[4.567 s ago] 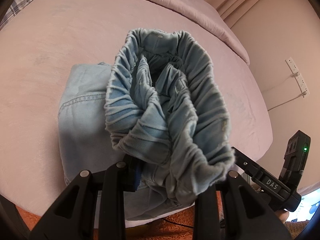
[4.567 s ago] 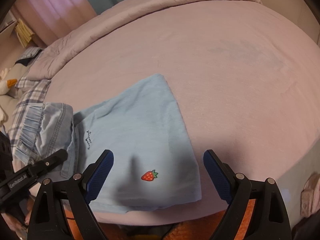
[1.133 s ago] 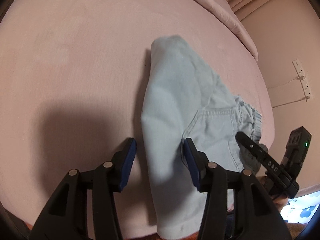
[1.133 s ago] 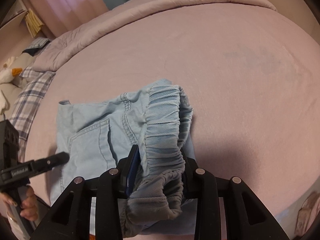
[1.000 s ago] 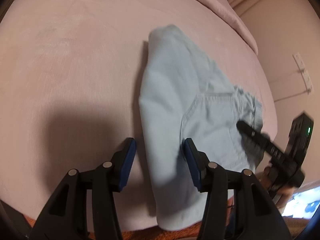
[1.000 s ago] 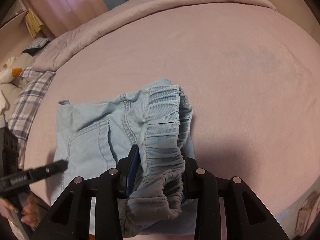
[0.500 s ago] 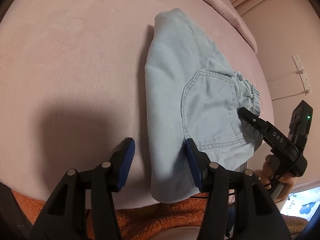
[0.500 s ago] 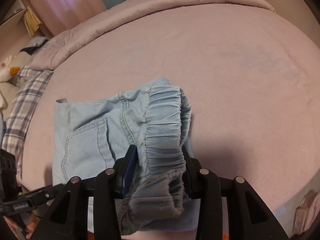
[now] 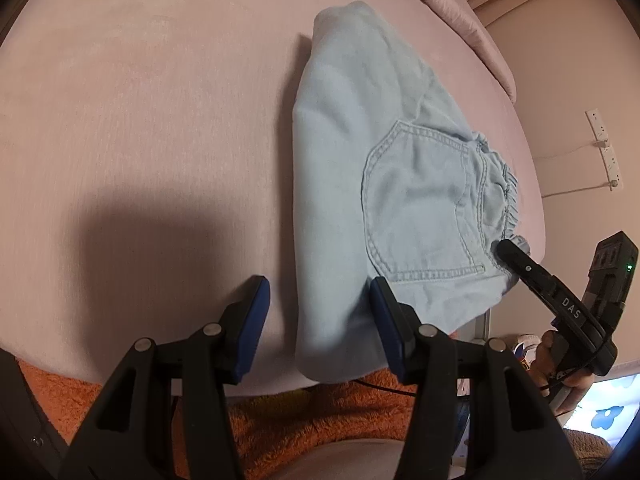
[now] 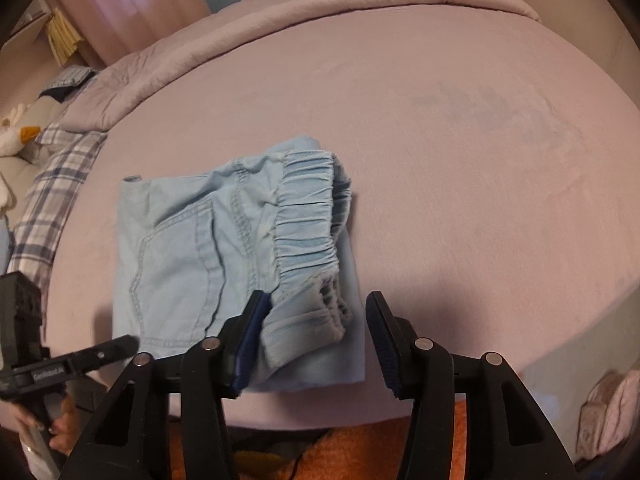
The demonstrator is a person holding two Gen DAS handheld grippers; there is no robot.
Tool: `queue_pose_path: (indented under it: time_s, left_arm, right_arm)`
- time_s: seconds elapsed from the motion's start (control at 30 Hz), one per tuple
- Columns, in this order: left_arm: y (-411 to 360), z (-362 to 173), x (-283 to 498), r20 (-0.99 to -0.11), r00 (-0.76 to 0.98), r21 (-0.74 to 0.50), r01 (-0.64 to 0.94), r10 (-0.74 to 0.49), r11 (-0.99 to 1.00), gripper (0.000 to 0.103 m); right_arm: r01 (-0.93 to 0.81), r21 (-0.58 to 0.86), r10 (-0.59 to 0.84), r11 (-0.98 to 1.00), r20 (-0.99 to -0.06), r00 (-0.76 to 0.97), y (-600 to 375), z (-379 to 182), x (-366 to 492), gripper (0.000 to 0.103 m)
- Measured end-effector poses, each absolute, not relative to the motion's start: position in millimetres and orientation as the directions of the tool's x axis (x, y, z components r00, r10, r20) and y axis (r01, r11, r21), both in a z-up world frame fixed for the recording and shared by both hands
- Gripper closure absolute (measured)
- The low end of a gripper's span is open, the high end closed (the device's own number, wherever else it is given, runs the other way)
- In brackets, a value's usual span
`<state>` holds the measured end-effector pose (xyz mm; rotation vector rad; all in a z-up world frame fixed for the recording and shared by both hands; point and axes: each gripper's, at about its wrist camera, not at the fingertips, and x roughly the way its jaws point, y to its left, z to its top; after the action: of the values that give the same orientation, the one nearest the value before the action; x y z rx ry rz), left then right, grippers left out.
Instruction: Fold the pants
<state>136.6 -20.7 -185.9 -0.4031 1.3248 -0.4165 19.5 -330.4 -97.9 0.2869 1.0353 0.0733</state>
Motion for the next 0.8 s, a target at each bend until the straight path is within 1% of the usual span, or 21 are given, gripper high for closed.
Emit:
queue_pose_path:
  time_s: [0.03, 0.07, 0.17, 0.3, 0.5, 0.57, 0.63, 0.8]
  left_arm:
    - [-20.8, -186.0, 135.6, -0.839, 0.19, -0.508, 0.064, -0.51, 0.859, 0.05]
    - [-20.3, -186.6, 134.0, -0.839, 0.188, -0.509, 0.066, -0.511, 0.858, 0.05]
    - [-20.7, -187.2, 132.0, -0.841, 0.186, -0.504, 0.07, -0.507, 0.861, 0.05]
    - [-27.8, -186.7, 129.2, -0.855, 0.182, -0.477, 0.094, -0.486, 0.874, 0.05]
    - [-31.6, -189.1, 129.7, -0.856, 0.179, -0.477, 0.085, -0.485, 0.875, 0.05]
    - [-31.0, -189.9, 130.0, -0.854, 0.177, -0.483, 0.081, -0.49, 0.872, 0.05]
    - [-30.6, -190.6, 130.1, -0.85, 0.174, -0.491, 0.076, -0.496, 0.868, 0.05]
    - [-21.8, -191.0, 130.5, -0.843, 0.154, -0.512, 0.063, -0.515, 0.857, 0.05]
  right_arm:
    - [0.061, 0.272, 0.204, 0.96, -0.834, 0.514, -329.1, -95.8, 17.1, 0.063]
    - [0.051, 0.27, 0.206, 0.961, -0.832, 0.514, -328.3, -93.9, 15.8, 0.063]
    - [0.04, 0.246, 0.192, 0.968, -0.838, 0.511, -326.3, -95.2, 17.5, 0.063]
    - [0.07, 0.282, 0.217, 0.957, -0.852, 0.477, -331.0, -110.5, 21.8, 0.063]
    - [0.071, 0.281, 0.215, 0.957, -0.853, 0.476, -329.9, -110.4, 20.3, 0.063]
    - [0.072, 0.283, 0.218, 0.956, -0.854, 0.472, -330.4, -111.0, 21.2, 0.062]
    - [0.077, 0.276, 0.209, 0.958, -0.858, 0.469, -331.1, -111.7, 20.6, 0.058]
    - [0.088, 0.275, 0.205, 0.958, -0.862, 0.464, -332.7, -113.7, 19.3, 0.057]
